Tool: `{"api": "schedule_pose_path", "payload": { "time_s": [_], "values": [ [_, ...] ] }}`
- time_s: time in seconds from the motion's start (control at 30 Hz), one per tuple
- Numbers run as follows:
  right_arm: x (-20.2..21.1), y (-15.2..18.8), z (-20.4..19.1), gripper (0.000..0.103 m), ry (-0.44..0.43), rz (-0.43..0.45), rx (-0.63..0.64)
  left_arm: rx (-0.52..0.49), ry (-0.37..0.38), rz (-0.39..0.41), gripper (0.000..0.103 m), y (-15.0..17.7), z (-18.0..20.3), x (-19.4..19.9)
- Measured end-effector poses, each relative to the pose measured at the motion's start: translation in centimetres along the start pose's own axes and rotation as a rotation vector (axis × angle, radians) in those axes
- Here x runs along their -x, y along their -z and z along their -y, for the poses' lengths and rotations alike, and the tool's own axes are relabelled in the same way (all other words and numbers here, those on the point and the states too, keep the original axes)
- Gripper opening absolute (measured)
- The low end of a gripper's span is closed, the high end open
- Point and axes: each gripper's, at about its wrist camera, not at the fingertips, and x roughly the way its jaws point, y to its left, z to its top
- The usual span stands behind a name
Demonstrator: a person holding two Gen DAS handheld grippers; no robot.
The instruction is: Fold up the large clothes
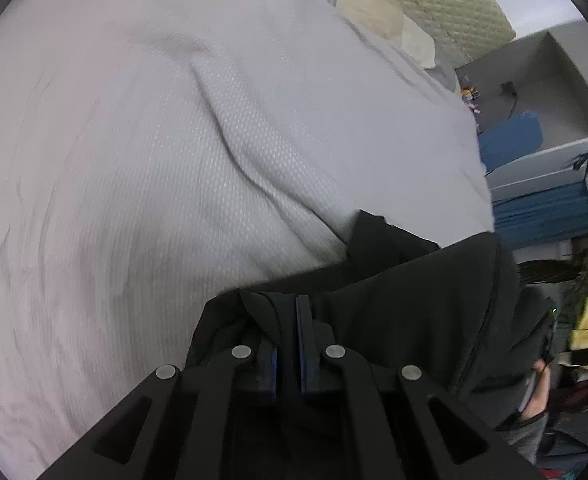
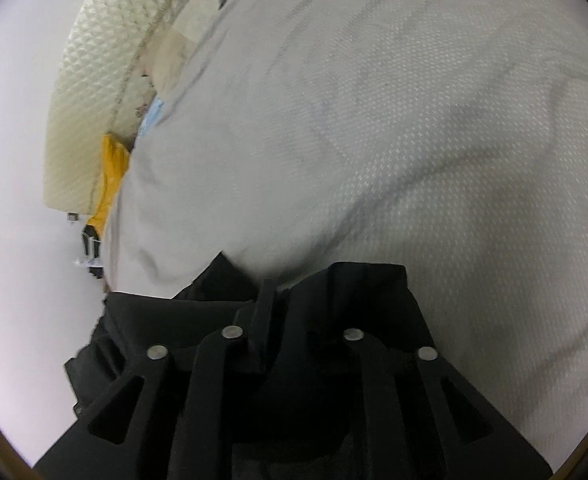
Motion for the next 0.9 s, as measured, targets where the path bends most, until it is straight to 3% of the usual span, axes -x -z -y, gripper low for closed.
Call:
{"api": "schedule_pose_path", "payload": {
  "time_s": [0.03, 0.07, 0.1, 0.13, 0.17, 0.2, 0.37, 0.53, 0.7, 0.9],
  "values": [
    [0.5, 0.4, -0.2, 0.037, -0.008, 0.004, 0.003, 0.014, 0.015, 0.005, 0.01, 0.5, -0.2, 0.9],
    [1.7, 1.1, -0.5, 0.049, -0.023, 0.013, 0.01, 0.033, 0.026, 0.009, 0.016, 1.1, -0.4, 1.7],
    [2.6, 1.6, -0.8, 0.06, -0.027, 0.024, 0.022, 0.051, 0.028, 0.013, 0.032, 1.6, -0.5, 2.5],
    [3.7, 2.2, -1.2, 0.063, -0.016, 0.042, 0.041, 0.069, 0.014, 0.022, 0.046, 2.4, -0.5, 3.7],
    [5.5, 3.0, -1.8, 0.065, 0.015, 0.071, 0.061, 0.073, -0.007, 0.037, 0.072, 3.1, -0.4, 5.0],
    [6.2, 3.3, -2.1, 0.065, 0.025, 0.085, 0.066, 0.064, -0.023, 0.061, 0.079, 3.5, 0.0, 6.1],
    [11.2, 6.2, -6.5, 0.072, 0.135, 0.196, 0.2, -0.088, -0.08, 0.215, 0.08, 6.8, 4.2, 11.7],
    [10.9, 10.8, -11.3, 0.081, 0.185, 0.273, 0.397, -0.225, -0.071, 0.327, 0.08, 9.8, 9.8, 11.8],
    [6.0, 16.8, -14.2, 0.082, 0.203, 0.346, 0.622, -0.335, -0.035, 0.339, 0.079, 12.2, 14.9, 5.8],
    [0.1, 19.9, -13.1, 0.083, 0.243, 0.401, 0.713, -0.449, -0.162, 0.348, 0.079, 13.2, 17.3, -1.2]
  ]
}}
